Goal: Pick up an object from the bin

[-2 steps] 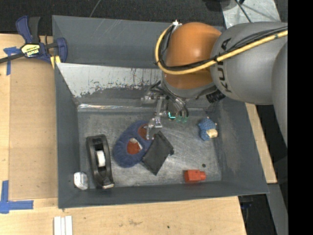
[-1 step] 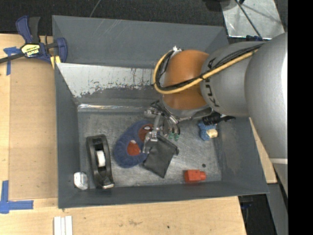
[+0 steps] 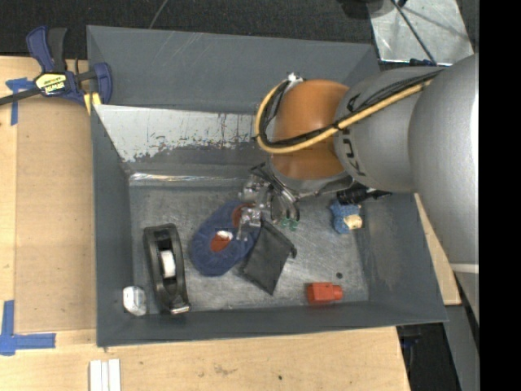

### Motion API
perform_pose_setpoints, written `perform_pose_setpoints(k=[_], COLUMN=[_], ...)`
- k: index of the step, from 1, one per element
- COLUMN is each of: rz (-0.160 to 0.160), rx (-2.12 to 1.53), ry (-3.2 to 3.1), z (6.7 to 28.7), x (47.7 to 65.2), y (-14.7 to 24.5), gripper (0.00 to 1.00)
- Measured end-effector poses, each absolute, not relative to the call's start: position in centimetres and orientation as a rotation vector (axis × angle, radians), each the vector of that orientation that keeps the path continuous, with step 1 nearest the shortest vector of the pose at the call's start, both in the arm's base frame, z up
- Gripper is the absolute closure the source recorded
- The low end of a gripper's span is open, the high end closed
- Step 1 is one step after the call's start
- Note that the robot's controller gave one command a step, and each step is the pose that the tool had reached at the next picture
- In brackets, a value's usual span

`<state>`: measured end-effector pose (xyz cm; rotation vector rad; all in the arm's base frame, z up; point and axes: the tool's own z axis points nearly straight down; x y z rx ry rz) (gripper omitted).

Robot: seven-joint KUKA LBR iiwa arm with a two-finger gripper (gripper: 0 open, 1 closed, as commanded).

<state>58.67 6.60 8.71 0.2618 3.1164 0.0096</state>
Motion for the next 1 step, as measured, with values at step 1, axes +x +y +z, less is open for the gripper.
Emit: perform_pose_setpoints(k=[1], rz=[0.004], rx=[0.366], ry=[3.109], z=[24.08], x=[59.02], y=[7.84], gripper=[1.00])
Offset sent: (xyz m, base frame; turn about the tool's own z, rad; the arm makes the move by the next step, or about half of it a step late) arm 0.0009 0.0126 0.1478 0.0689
